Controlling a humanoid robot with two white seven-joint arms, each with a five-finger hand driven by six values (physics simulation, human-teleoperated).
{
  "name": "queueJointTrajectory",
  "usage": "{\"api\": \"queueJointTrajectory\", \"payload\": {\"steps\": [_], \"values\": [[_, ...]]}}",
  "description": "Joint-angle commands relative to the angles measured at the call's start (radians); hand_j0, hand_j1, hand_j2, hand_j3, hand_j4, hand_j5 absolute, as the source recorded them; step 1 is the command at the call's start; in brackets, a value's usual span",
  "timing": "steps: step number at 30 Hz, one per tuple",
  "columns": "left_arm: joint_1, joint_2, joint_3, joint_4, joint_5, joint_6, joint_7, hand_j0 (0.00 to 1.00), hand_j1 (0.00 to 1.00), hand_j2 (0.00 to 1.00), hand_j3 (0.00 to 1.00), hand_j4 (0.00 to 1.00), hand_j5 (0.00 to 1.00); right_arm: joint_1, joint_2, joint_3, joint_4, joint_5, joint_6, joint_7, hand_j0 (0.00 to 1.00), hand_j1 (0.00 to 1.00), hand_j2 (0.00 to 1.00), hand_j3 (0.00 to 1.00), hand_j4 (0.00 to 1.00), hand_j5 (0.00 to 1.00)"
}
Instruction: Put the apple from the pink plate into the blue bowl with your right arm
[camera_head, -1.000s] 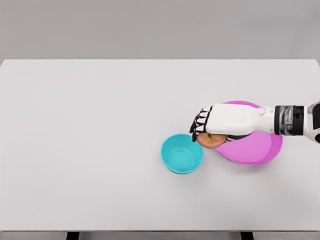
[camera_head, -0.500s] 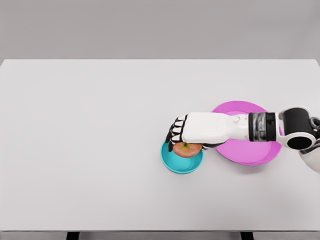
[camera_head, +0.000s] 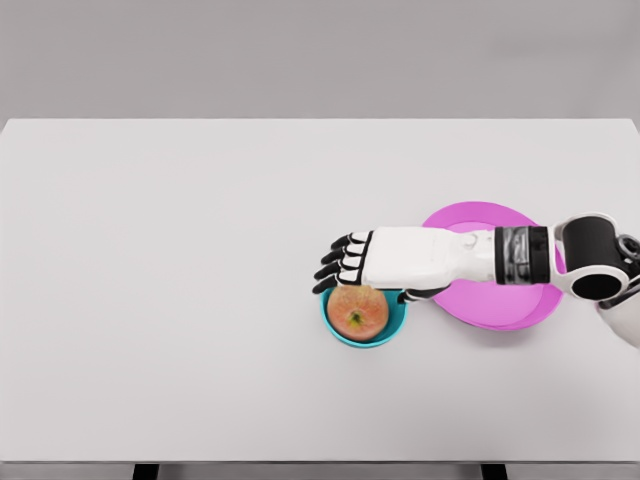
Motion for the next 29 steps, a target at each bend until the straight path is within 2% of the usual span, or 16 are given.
{"api": "queueJointTrajectory", "payload": {"steps": [1,3,4,6,8,10,14,16,23,29], "values": [[0.0,0.0,0.0,0.0,0.0,0.0,0.0,1.0,1.0,1.0,1.0,1.0,1.0,0.0,-0.007,-0.006,-0.001,-0.009,0.003,0.0,1.0,1.0,1.0,1.0,1.0,1.0],[0.0,0.0,0.0,0.0,0.0,0.0,0.0,1.0,1.0,1.0,1.0,1.0,1.0,-0.018,-0.019,-0.027,-0.001,-0.018,0.003,0.0,1.0,1.0,1.0,1.0,1.0,1.0],[0.0,0.0,0.0,0.0,0.0,0.0,0.0,1.0,1.0,1.0,1.0,1.0,1.0,-0.021,-0.032,-0.068,-0.001,-0.032,0.003,0.0,1.0,1.0,1.0,1.0,1.0,1.0],[0.0,0.0,0.0,0.0,0.0,0.0,0.0,1.0,1.0,1.0,1.0,1.0,1.0,-0.005,-0.098,-0.193,0.002,-0.05,0.003,0.0,1.0,1.0,1.0,1.0,1.0,1.0],[0.0,0.0,0.0,0.0,0.0,0.0,0.0,1.0,1.0,1.0,1.0,1.0,1.0,0.024,-0.142,-0.281,0.034,-0.075,0.003,0.0,1.0,1.0,1.0,1.0,1.0,1.0],[0.0,0.0,0.0,0.0,0.0,0.0,0.0,1.0,1.0,1.0,1.0,1.0,1.0,0.075,-0.153,-0.377,0.123,-0.078,0.003,0.0,1.0,1.0,1.0,1.0,1.0,1.0],[0.0,0.0,0.0,0.0,0.0,0.0,0.0,1.0,1.0,1.0,1.0,1.0,1.0,0.074,-0.141,-0.469,0.347,-0.077,0.003,0.0,1.0,1.0,1.0,1.0,1.0,1.0],[0.0,0.0,0.0,0.0,0.0,0.0,0.0,1.0,1.0,1.0,1.0,1.0,1.0,0.11,-0.115,-0.532,0.35,-0.077,0.003,0.0,1.0,1.0,1.0,1.0,1.0,1.0],[0.0,0.0,0.0,0.0,0.0,0.0,0.0,1.0,1.0,1.0,1.0,1.0,1.0,0.163,-0.105,-0.544,0.358,-0.072,0.003,0.0,1.0,1.0,1.0,1.0,1.0,1.0],[0.0,0.0,0.0,0.0,0.0,0.0,0.0,1.0,1.0,1.0,1.0,1.0,1.0,0.172,-0.049,-0.536,0.379,-0.035,0.003,0.0,1.0,1.0,1.0,1.0,1.0,1.0]]}}
